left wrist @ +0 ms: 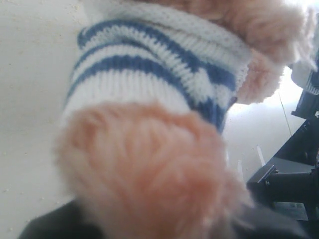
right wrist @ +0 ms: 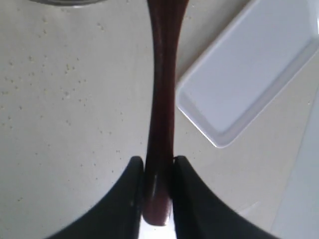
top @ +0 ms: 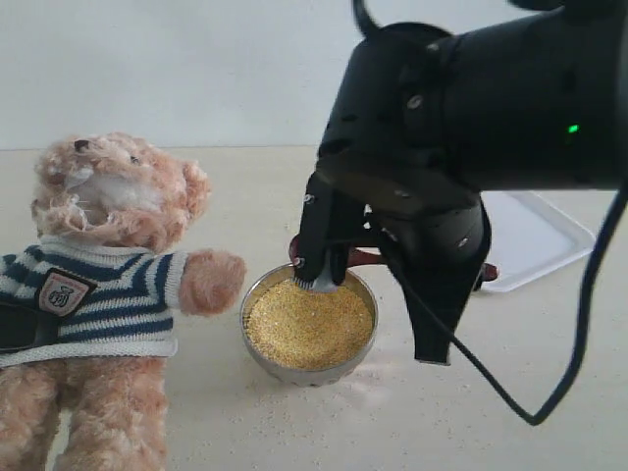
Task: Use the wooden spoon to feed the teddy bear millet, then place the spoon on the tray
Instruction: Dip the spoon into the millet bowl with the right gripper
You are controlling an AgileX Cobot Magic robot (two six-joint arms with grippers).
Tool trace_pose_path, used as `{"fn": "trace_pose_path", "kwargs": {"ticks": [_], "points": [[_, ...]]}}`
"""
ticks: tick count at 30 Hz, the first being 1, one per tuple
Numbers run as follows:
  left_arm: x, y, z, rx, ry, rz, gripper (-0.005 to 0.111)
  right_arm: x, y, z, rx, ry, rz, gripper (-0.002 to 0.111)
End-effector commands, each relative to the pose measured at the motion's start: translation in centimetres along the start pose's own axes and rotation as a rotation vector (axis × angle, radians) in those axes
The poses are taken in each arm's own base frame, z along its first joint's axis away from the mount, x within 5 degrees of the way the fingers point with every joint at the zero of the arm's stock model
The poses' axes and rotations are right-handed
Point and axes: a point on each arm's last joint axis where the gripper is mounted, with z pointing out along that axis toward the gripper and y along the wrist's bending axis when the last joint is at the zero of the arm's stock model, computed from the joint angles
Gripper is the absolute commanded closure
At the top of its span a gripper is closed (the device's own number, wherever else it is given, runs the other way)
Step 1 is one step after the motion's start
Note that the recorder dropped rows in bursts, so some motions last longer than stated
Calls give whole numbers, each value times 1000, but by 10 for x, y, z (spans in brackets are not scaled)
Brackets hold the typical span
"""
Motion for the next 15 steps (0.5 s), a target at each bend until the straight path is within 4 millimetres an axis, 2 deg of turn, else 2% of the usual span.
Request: {"fn": "trace_pose_path", "kwargs": {"ticks": [1, 4, 15], "points": [[-1, -3, -1, 18, -19, 0, 102, -24, 7, 5, 19, 8, -24, 108], [-1, -3, -1, 18, -19, 0, 102, -32, 9, 14, 28, 34, -40, 108], [-1, -3, -1, 18, -19, 0, 102, -41, 7, 31, 123, 91, -99, 108]]}}
